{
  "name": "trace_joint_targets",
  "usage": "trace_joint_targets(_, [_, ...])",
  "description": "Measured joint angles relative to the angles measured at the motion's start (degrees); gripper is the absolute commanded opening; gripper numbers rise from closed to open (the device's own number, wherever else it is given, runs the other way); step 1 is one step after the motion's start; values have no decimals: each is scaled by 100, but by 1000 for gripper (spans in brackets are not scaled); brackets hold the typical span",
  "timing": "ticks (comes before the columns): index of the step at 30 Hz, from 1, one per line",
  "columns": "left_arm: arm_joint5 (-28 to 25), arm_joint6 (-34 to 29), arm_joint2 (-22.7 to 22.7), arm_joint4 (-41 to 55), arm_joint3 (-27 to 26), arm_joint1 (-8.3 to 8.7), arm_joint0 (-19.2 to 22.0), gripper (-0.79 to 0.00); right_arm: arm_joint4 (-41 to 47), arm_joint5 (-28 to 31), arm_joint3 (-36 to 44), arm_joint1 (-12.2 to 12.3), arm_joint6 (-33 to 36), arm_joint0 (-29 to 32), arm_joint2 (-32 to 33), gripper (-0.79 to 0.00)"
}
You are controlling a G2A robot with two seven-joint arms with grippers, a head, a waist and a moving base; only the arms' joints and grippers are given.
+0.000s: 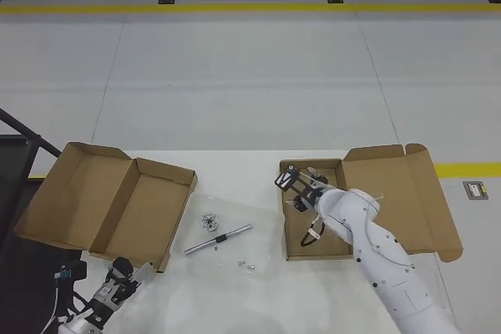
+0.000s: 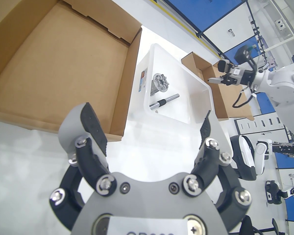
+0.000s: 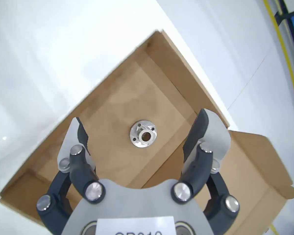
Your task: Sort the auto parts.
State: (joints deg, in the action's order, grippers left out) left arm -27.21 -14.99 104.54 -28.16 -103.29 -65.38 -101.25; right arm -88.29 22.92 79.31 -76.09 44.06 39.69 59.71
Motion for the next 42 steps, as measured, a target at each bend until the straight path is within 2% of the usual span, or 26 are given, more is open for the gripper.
trace_joint_targets(3, [0,0,0,0,0,0,0,0,-58,271,1020,34,345,330,-59,0])
trace_joint_targets(6, [0,0,0,0,0,0,0,0,36,589,1464,16,496,380,-252,0])
trace_joint_targets(11, [0,0,0,0,0,0,0,0,445,1057,1215,-110,464,57,-754,0])
trace_joint_targets(14, [0,0,0,0,0,0,0,0,375,1058,954,-185,662,-173,-1049,0])
trace_joint_targets(23, [0,0,0,0,0,0,0,0,363,1045,954,-184,671,-172,-1044,0])
trace_joint_targets(26, [0,0,0,0,0,0,0,0,321,1151,957,-179,423,-50,-1122,0])
trace_joint_targets(27, [0,0,0,0,0,0,0,0,314,1233,915,-184,380,-48,-1163,-34])
trace_joint_targets(28, [0,0,0,0,0,0,0,0,328,1283,862,-198,379,-67,-1215,-163])
trace_joint_targets(29, [0,0,0,0,0,0,0,0,377,1335,795,-228,391,-111,-1307,-249])
trace_joint_targets(30, [0,0,0,0,0,0,0,0,422,1373,738,-255,402,-157,-1386,-317])
trace_joint_targets(31, [0,0,0,0,0,0,0,0,461,1398,672,-285,421,-211,-1469,-348])
trace_joint_targets(33, [0,0,0,0,0,0,0,0,564,1446,503,-362,508,-348,-1668,-345])
trace_joint_targets(34, [0,0,0,0,0,0,0,0,625,1460,421,-397,564,-406,-1747,-394])
trace_joint_targets(37, [0,0,0,0,0,0,0,0,920,1465,98,-518,833,-588,-1969,-422])
trace_joint_targets(42, [0,0,0,0,0,0,0,0,1448,1530,-453,-712,1131,-850,-2275,-431])
